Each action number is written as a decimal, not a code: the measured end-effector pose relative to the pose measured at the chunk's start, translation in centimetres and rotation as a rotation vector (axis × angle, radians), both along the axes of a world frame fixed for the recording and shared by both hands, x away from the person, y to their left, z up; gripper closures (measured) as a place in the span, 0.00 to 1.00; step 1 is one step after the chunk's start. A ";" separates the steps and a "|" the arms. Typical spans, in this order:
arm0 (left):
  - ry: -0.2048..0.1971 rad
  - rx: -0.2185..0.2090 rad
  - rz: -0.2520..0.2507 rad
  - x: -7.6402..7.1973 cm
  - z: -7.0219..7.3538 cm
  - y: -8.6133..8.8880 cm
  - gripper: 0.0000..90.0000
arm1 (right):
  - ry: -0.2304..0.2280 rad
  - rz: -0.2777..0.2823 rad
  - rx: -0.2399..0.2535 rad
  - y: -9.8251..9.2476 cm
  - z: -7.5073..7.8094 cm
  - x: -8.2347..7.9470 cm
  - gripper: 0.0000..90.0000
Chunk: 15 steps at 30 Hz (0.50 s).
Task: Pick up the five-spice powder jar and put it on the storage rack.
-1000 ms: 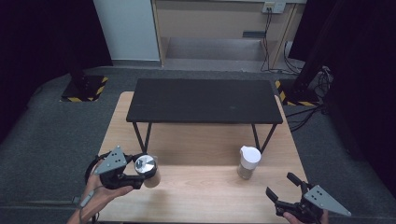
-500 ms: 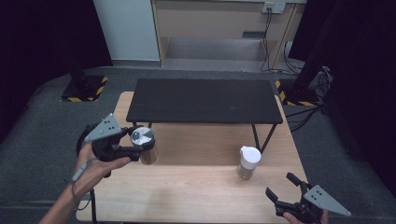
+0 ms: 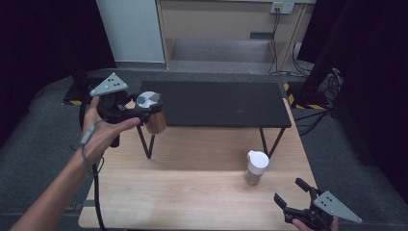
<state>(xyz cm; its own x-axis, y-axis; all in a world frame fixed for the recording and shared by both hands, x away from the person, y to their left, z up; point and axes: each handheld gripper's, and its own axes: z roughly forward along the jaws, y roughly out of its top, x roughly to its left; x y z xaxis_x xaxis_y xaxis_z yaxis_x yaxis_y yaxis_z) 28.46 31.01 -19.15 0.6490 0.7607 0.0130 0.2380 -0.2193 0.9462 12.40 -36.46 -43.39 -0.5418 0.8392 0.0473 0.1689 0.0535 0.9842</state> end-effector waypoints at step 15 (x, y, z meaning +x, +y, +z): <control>0.001 -0.027 0.222 5.8 -0.9 -2.6 0.37 | 0.000 0.000 0.004 -0.1 -0.1 0.0 0.07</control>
